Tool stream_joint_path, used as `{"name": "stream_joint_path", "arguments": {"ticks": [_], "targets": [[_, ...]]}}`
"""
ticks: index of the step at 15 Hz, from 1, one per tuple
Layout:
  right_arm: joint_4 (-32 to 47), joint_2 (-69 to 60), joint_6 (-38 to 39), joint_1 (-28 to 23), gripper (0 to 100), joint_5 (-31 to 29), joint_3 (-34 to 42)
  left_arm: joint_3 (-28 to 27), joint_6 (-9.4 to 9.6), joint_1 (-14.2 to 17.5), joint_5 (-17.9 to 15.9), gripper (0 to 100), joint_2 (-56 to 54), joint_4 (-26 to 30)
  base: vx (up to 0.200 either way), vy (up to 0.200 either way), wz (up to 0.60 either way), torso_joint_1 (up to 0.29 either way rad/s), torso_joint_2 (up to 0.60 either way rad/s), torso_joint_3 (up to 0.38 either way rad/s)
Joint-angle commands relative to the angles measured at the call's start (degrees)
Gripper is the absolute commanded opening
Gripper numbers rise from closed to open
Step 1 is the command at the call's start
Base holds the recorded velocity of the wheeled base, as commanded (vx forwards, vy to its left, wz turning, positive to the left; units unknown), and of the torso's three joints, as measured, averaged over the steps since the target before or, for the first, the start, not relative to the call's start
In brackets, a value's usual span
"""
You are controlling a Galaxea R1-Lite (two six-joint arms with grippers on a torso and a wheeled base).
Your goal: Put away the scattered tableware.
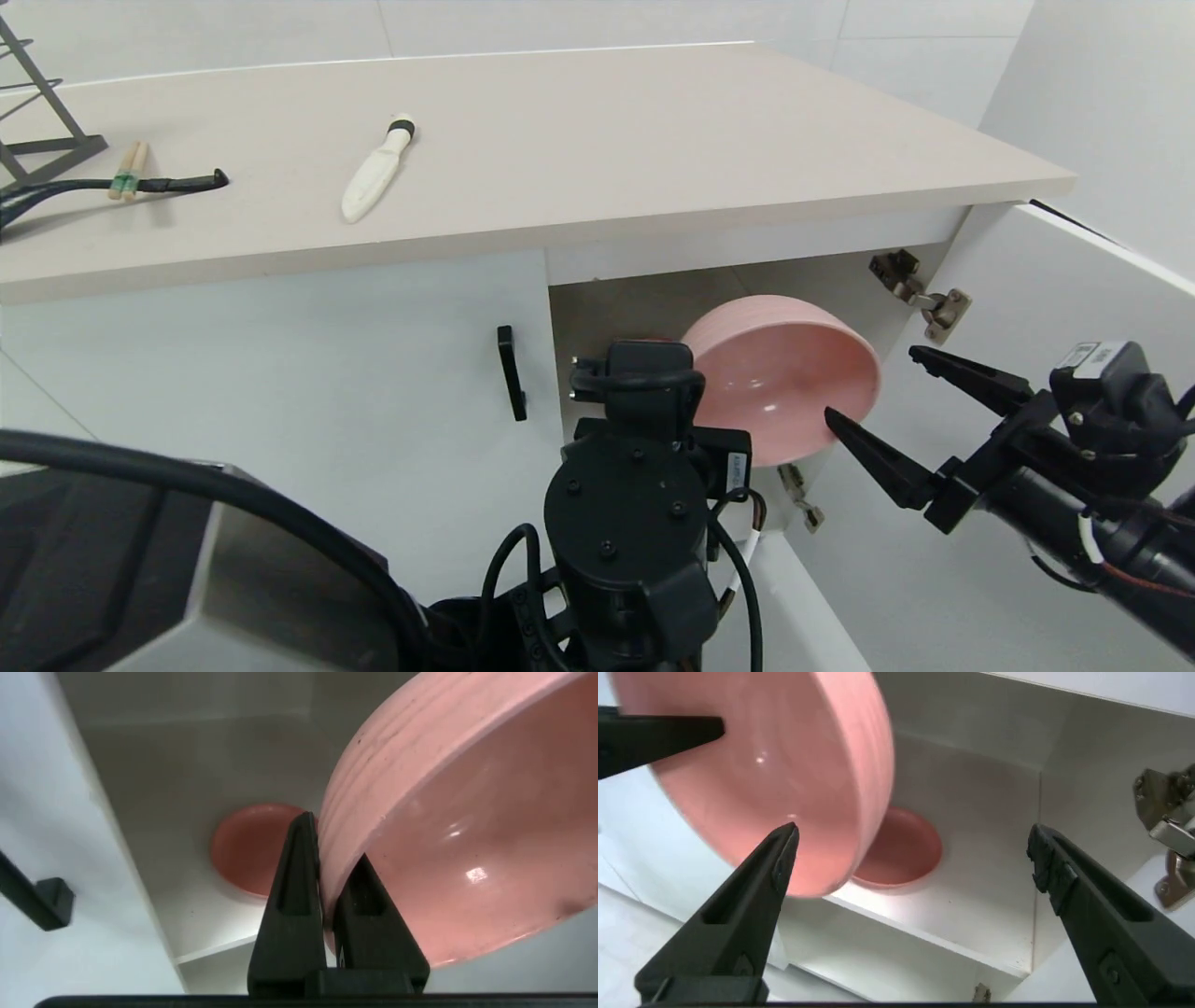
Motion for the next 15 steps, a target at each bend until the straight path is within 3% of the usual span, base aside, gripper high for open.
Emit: {"name": "stream_joint_path", "arguments": {"ticks": [1,9,14,15], "targets": [[-0.06,0.26,-0.03,0.28,100,0.04,-0.36,-0.07,-0.04,-0.41,0.02,0,0.2,-0.04,0.0,0.0,0.0,0.0,0.0,0.0],[-0.06,-0.79,-0.03,0.37,100,0.04,-1.15,-1.3,-0.04,-1.82,0.02,0,1.17,-0.57,0.0,0.0,0.0,0.0,0.0,0.0],[-0.06,-1.23,-0.21,0.37,100,0.13,-0.71,-1.3,-0.04,-2.87,-2.09,0,1.26,-3.47,0.0,0.0,0.0,0.0,0.0,0.0],[-0.06,-1.23,-0.3,0.81,0,0.13,-0.27,-1.3,-0.04,-2.87,-2.09,0,1.52,-3.65,0.0,0.0,0.0,0.0,0.0,0.0]]}}
